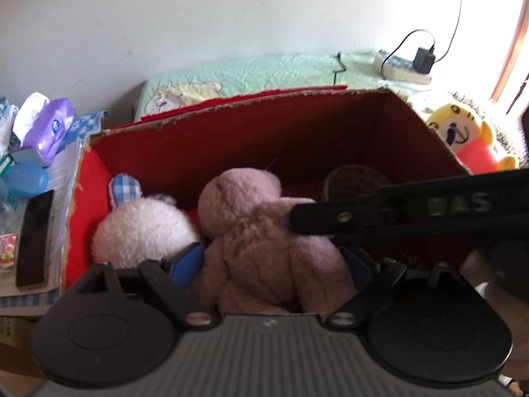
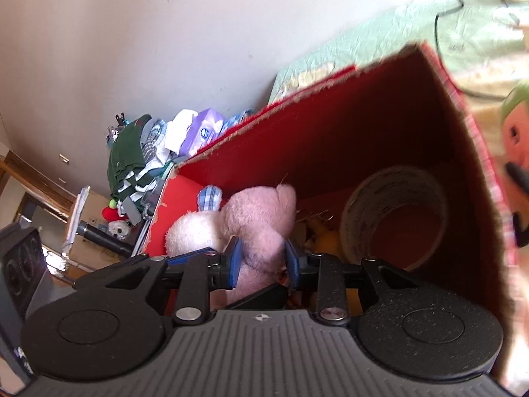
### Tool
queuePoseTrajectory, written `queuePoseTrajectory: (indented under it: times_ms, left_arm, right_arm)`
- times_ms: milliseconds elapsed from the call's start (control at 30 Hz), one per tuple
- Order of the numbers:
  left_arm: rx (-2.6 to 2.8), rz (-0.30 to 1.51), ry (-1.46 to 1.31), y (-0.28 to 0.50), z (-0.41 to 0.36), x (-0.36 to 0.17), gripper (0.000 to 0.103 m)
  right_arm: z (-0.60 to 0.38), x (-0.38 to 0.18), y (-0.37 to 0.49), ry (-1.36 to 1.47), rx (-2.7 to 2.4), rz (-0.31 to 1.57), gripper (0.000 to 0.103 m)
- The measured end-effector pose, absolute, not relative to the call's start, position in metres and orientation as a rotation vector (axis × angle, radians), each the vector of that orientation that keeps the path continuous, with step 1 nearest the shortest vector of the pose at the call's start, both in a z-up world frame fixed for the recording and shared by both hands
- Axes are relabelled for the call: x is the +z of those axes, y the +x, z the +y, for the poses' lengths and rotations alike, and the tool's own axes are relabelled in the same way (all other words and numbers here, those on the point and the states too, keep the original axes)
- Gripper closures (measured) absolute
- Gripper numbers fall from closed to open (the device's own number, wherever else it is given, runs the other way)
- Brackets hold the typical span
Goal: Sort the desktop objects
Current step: 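Lift the pink teddy bear with the right gripper and carry it into the red box, then open the right gripper to release the teddy bear in the box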
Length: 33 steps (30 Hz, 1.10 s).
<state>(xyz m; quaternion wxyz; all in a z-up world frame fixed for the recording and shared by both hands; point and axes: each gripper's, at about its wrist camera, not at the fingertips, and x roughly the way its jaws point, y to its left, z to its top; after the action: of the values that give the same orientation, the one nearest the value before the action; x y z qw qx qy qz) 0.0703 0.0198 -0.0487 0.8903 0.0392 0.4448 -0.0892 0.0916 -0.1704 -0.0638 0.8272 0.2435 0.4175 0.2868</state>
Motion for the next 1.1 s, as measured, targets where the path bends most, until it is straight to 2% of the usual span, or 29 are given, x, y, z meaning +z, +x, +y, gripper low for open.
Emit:
queuePoseTrajectory:
  times_ms: [267, 400, 1100]
  left_arm:
    - [-0.102, 0.961, 0.183, 0.069, -0.006, -0.042, 0.011]
    - [-0.074, 0.960, 0.201, 0.067, -0.013, -0.034, 0.007]
    - [0.079, 0.901, 0.290, 0.042, -0.033, -0.003, 0.005]
  right_arm:
    - [-0.184, -0.042, 0.071, 0.414, 0.504, 0.777, 0.071]
    - [-0.191, -0.038, 0.068, 0.427, 0.481, 0.751, 0.071]
    - [-0.217, -0.021, 0.032, 0.468, 0.431, 0.662, 0.071]
